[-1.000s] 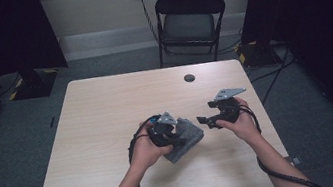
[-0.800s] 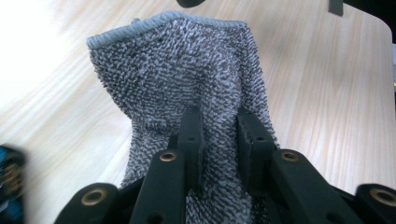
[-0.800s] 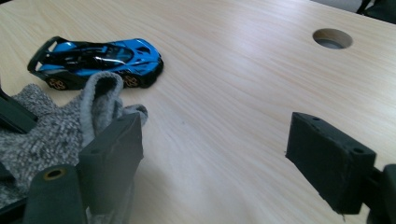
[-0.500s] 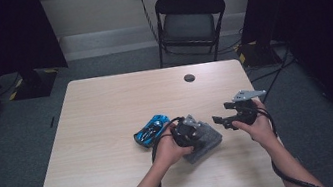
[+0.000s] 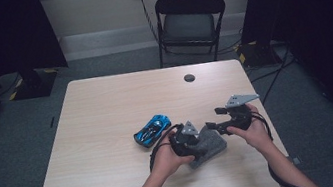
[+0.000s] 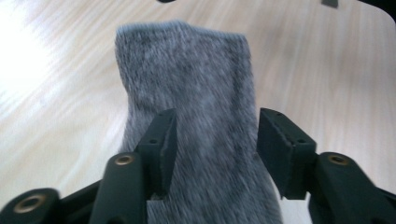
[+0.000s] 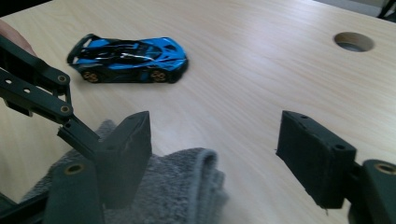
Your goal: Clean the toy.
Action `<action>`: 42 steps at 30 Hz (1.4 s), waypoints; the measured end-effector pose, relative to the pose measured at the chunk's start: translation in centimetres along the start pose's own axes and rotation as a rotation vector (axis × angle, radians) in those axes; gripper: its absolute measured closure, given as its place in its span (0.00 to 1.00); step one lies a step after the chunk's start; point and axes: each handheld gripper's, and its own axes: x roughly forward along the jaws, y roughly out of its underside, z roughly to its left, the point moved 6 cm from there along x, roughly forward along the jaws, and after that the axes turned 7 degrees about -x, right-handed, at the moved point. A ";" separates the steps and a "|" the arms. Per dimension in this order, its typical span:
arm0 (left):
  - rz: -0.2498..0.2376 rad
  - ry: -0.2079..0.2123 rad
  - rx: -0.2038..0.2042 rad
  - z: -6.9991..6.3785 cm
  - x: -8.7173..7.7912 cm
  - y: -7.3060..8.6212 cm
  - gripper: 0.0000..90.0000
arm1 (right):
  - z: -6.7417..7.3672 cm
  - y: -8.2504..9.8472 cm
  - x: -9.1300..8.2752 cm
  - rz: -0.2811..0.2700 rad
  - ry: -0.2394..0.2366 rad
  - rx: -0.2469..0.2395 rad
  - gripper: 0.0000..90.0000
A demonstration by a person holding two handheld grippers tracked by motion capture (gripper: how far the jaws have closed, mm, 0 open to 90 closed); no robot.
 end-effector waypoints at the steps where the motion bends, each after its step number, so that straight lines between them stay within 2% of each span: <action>1: -0.002 0.007 -0.007 -0.2 -0.4 0.4 0.53 | 0.3 0.0 0.2 -0.002 -0.006 -0.002 0.30; 2: -0.005 0.006 -0.011 -0.3 -0.7 0.6 0.53 | 0.7 0.2 0.5 0.005 -0.014 -0.001 0.31; 4: -0.011 0.014 -0.031 -0.6 -1.4 1.2 0.60 | 1.1 0.4 1.0 0.013 -0.026 -0.003 0.34; 5: -0.024 0.011 -0.039 -0.6 -1.6 1.4 0.58 | 1.4 0.6 1.3 0.017 -0.035 -0.004 0.35; 7: -0.020 0.031 -0.072 -1.1 -2.0 2.0 0.61 | 1.9 0.8 1.7 0.029 -0.044 -0.017 0.37; 12: 0.001 0.053 -0.066 -1.9 -1.0 3.3 0.60 | 2.3 1.3 2.6 0.045 -0.048 -0.018 0.41; 15: 0.011 0.045 -0.062 -1.6 -0.3 3.9 0.60 | 2.3 1.9 3.1 0.059 -0.043 -0.009 0.44; 17: 0.000 0.045 -0.067 -1.2 0.0 4.1 0.61 | 2.3 2.3 3.3 0.066 -0.052 -0.005 0.45; 19: -0.005 0.038 -0.065 -0.9 -0.1 4.0 0.61 | 2.2 2.7 3.3 0.083 -0.059 -0.011 0.47; 21: -0.001 0.007 -0.052 -0.2 -0.3 4.0 0.61 | 2.0 3.2 3.0 0.091 -0.058 -0.011 0.48; 23: -0.007 -0.009 -0.071 0.5 -0.7 4.0 0.60 | 1.9 3.7 2.8 0.097 -0.065 -0.003 0.48; 26: -0.007 -0.040 -0.065 1.4 -0.8 3.8 0.60 | 2.0 4.3 2.2 0.099 -0.085 0.002 0.49; 28: -0.002 -0.055 -0.055 1.8 -0.6 3.6 0.60 | 2.2 4.5 1.8 0.102 -0.089 0.004 0.49; 31: -0.024 -0.072 -0.058 2.4 -0.2 3.1 0.59 | 2.7 4.6 1.2 0.104 -0.097 -0.016 0.50; 34: -0.042 -0.099 -0.068 3.3 0.3 2.4 0.59 | 3.2 4.7 0.4 0.096 -0.104 -0.017 0.49; 36: -0.046 -0.113 -0.060 3.8 0.7 1.9 0.59 | 3.5 4.9 -0.1 0.090 -0.109 -0.012 0.47; 38: -0.049 -0.131 -0.053 4.2 1.2 1.2 0.58 | 3.7 5.0 -0.6 0.085 -0.107 -0.004 0.44; 40: -0.045 -0.126 -0.043 4.3 1.5 0.6 0.57 | 3.8 4.9 -1.2 0.066 -0.099 -0.002 0.41; 42: -0.053 -0.134 -0.048 4.5 1.6 0.2 0.53 | 3.7 4.7 -1.8 0.045 -0.063 -0.009 0.38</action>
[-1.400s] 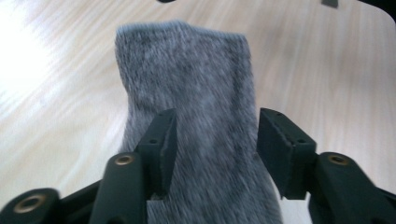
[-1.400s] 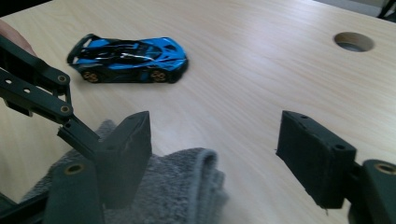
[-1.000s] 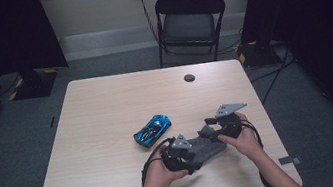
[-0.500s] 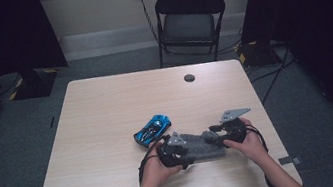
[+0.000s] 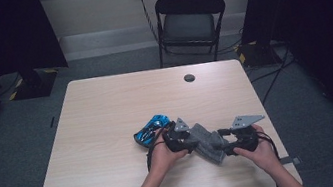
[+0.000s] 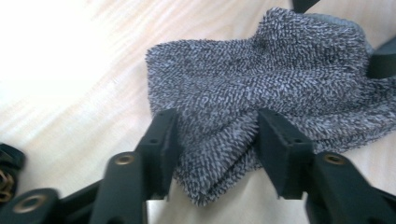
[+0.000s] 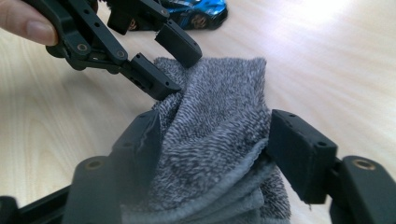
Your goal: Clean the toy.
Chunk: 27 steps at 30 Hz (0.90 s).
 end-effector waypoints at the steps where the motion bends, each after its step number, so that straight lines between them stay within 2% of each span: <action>1: -0.019 0.002 -0.018 0.1 -0.2 -0.3 0.52 | -0.1 -0.1 -0.2 -0.006 0.006 -0.013 0.38; 3: -0.038 0.013 -0.031 0.2 -0.8 -0.7 0.48 | -0.1 -0.4 -0.5 -0.032 0.019 -0.021 0.36; 5: -0.043 0.019 -0.029 0.3 -1.4 -1.0 0.46 | 0.0 -0.7 -0.5 -0.044 0.001 -0.027 0.34; 6: -0.045 0.015 -0.030 0.5 -1.9 -1.2 0.45 | 0.2 -0.7 -0.4 -0.039 -0.002 -0.032 0.34; 9: -0.047 -0.002 -0.014 1.4 -3.1 -1.7 0.40 | 1.0 -0.7 0.5 -0.002 -0.058 -0.028 0.38; 12: -0.039 -0.029 -0.032 2.8 -4.2 -1.9 0.32 | 1.3 -0.2 1.6 0.024 -0.051 -0.043 0.38; 14: -0.039 -0.049 -0.051 3.8 -5.0 -1.9 0.29 | 1.3 0.2 2.1 0.028 -0.057 -0.028 0.37; 17: -0.029 -0.097 -0.051 5.6 -5.8 -1.9 0.25 | 1.1 0.8 2.4 0.049 -0.055 -0.024 0.37; 19: -0.016 -0.108 -0.049 6.6 -6.3 -1.6 0.21 | 1.0 1.2 2.5 0.053 -0.056 -0.014 0.37; 22: 0.001 -0.143 -0.045 8.1 -6.8 -1.1 0.20 | 1.1 1.7 2.7 0.065 -0.057 -0.010 0.38; 27: 0.024 -0.183 -0.094 10.1 -7.0 0.1 0.20 | 1.3 1.8 3.0 0.075 -0.041 -0.025 0.38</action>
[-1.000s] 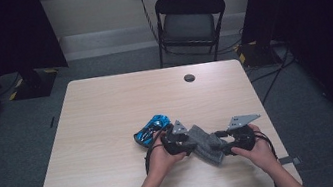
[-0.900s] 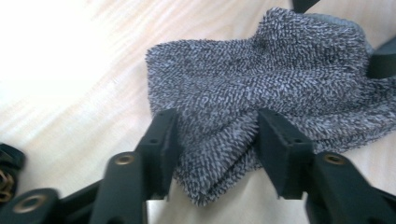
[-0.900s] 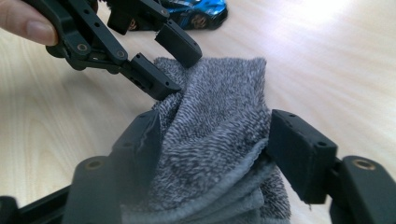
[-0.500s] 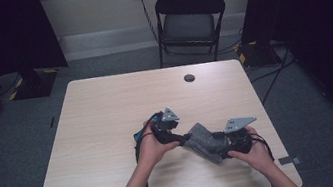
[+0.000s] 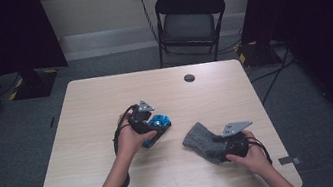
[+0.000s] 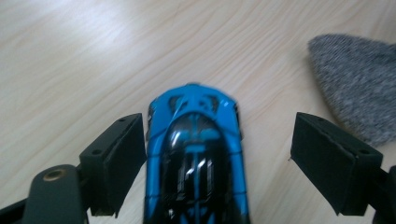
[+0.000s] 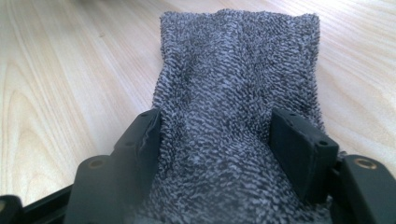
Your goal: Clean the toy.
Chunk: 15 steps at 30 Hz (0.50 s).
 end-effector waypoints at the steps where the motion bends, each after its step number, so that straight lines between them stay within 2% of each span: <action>1: 0.013 0.001 -0.002 0.2 0.2 0.3 0.20 | 0.0 0.0 0.0 -0.005 0.002 0.006 0.38; 6: 0.038 -0.019 -0.003 0.8 1.3 1.4 0.21 | 0.0 0.1 0.0 -0.021 0.006 0.005 0.38; 7: 0.038 -0.007 -0.004 0.8 1.6 1.5 0.20 | 0.0 0.2 0.0 -0.023 0.006 0.005 0.38; 10: 0.050 -0.005 -0.036 0.8 2.3 1.9 0.20 | 0.0 0.2 0.0 -0.028 0.007 0.007 0.38; 11: 0.057 -0.019 -0.021 1.0 2.5 2.0 0.20 | 0.0 0.2 0.0 -0.029 0.008 0.008 0.38; 15: 0.066 -0.034 -0.021 1.2 3.1 2.4 0.20 | 0.1 0.2 0.0 -0.027 0.013 0.005 0.38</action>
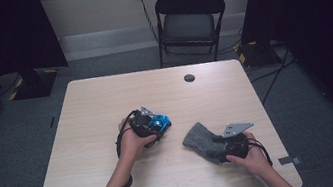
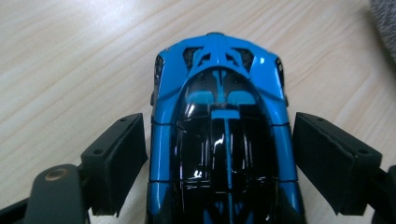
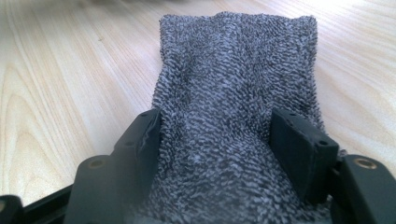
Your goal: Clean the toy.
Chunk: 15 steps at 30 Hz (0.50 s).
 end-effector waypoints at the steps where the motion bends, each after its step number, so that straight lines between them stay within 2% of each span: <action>1: 0.004 0.002 -0.004 0.1 0.1 0.1 0.20 | 0.0 0.0 0.0 -0.001 -0.001 0.001 0.38; 3: -0.001 -0.001 -0.019 0.2 0.2 0.1 0.20 | 0.0 0.0 0.0 0.001 0.003 0.001 0.38; 7: 0.024 0.001 -0.027 0.2 0.2 0.2 0.20 | 0.1 0.0 0.0 0.002 0.007 -0.002 0.38; 11: 0.033 0.002 -0.016 0.0 0.2 0.1 0.23 | 0.1 0.0 0.0 0.002 0.009 -0.002 0.38; 15: 0.048 0.002 0.015 -0.1 0.1 0.1 0.28 | 0.1 0.0 0.0 0.004 0.012 -0.003 0.38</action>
